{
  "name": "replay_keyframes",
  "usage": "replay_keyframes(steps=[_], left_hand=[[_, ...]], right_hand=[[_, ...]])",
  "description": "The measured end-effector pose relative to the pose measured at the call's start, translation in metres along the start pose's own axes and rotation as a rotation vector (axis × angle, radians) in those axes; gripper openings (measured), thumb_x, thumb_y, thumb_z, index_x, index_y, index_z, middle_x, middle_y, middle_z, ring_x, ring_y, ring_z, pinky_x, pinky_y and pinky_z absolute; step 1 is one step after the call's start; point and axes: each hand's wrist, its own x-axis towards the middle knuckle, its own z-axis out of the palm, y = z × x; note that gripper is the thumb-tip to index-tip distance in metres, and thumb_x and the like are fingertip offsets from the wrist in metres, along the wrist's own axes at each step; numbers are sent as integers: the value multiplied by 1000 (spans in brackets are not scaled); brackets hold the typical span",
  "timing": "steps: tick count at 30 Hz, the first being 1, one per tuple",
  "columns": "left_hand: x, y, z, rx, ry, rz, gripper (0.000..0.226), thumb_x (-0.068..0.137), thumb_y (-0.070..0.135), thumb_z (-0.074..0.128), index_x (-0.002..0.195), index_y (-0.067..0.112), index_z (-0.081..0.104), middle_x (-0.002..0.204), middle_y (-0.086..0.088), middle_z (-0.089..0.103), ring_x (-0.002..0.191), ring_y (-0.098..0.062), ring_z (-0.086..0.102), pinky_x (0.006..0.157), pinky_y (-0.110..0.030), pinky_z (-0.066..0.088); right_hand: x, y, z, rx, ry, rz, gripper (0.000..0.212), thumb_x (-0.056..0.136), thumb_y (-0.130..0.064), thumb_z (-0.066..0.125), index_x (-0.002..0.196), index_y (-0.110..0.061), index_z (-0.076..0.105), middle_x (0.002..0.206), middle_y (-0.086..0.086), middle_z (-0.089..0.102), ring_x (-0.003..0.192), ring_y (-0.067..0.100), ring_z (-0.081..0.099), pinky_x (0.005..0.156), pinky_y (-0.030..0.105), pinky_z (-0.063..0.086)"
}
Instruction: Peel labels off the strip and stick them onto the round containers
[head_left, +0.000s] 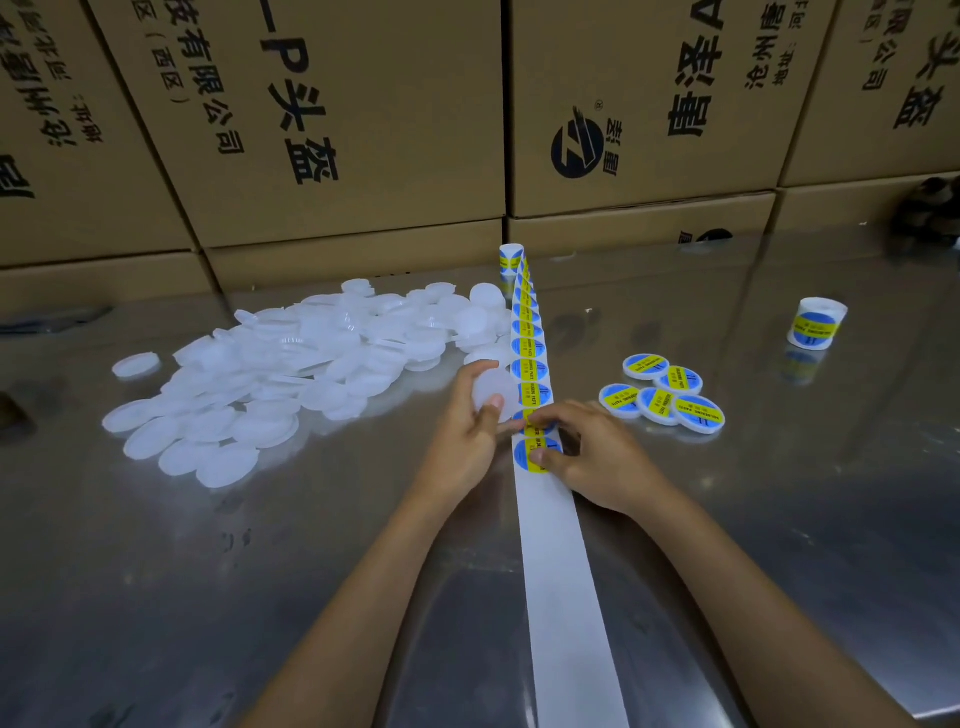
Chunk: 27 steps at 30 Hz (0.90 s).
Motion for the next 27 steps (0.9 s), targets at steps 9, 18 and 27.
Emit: replay_keyframes(steps=[9, 18, 27], left_hand=[[1, -3, -1, 32, 14, -56, 31, 107, 8, 35, 128, 31, 39, 128, -6, 54, 81, -4, 74, 69, -6, 48], [4, -3, -2, -125, 46, -95, 33, 106, 2, 34, 130, 23, 41, 136, -15, 50, 86, -20, 75, 78, -18, 55], [4, -5, -3, -112, 41, -87, 33, 106, 1, 37, 130, 22, 44, 137, -14, 48, 97, -21, 74, 83, -25, 58]], right_hand=[[5, -2, 7, 64, 49, 86, 19, 83, -14, 76, 101, -15, 70, 102, -3, 64, 95, 12, 54, 83, 23, 44], [6, -5, 8, 118, 81, 139, 18, 80, -10, 78, 96, -10, 70, 102, 1, 57, 94, 12, 54, 82, 21, 45], [1, -15, 7, 105, 114, 40, 11, 79, -5, 72, 86, -10, 66, 87, -5, 57, 87, 18, 50, 76, 27, 42]])
